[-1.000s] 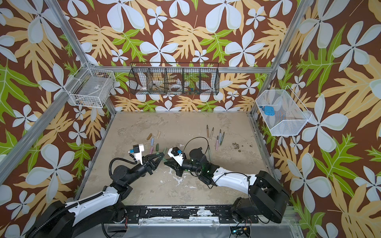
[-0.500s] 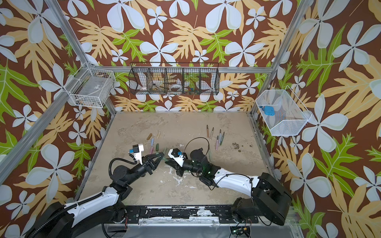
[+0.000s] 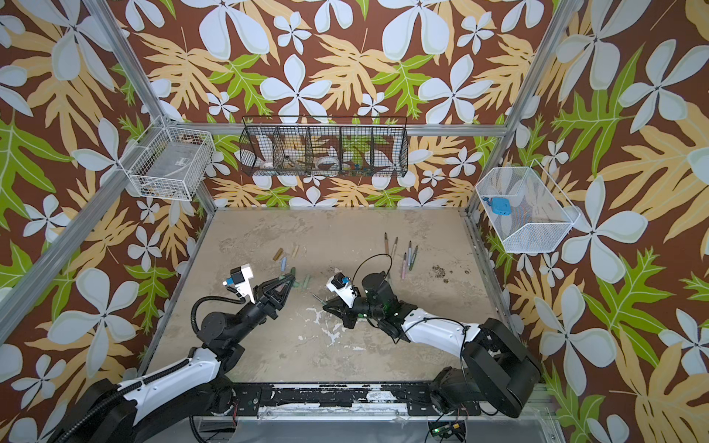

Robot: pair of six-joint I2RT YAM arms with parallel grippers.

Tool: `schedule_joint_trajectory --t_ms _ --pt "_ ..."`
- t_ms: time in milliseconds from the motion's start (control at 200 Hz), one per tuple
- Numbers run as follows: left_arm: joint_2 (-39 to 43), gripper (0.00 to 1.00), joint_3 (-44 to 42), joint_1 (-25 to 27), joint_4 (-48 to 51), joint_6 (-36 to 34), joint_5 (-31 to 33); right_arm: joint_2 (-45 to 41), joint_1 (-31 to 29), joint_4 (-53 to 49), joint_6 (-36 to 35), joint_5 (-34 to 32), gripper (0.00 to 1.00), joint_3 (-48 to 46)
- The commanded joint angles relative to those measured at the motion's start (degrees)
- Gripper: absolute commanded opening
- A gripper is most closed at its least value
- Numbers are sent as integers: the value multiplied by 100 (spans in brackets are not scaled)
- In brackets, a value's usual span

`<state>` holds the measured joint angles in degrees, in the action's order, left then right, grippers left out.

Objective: Open the pen caps
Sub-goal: 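Pull the pen barrel away from the cap with the right gripper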

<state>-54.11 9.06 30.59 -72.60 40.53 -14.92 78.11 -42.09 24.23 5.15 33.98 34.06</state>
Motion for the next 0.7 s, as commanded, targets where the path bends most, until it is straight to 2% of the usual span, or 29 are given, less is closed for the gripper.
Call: schedule_joint_trajectory --t_ms 0,100,190,310,551,631,696 --pt "104 0 63 -13 38 -57 233 -107 5 -8 -17 -369 0 -23" --pt "365 0 181 -17 972 -375 839 -146 4 -60 83 -648 0 3" --pt "431 0 406 -13 2062 -689 1575 -201 -1 -145 288 -1162 0 46" --pt "35 0 799 -11 3163 -854 2302 -293 6 -374 499 -2252 0 72" --pt "-788 0 1526 -15 4568 -801 3541 -481 343 -1023 1035 -4246 0 102" --pt "-1000 0 1704 -26 4918 -819 3866 -537 655 -1203 1322 -4544 0 38" --pt "-1120 0 1804 -82 5111 -848 3985 -555 976 -1272 1545 -4502 0 -28"
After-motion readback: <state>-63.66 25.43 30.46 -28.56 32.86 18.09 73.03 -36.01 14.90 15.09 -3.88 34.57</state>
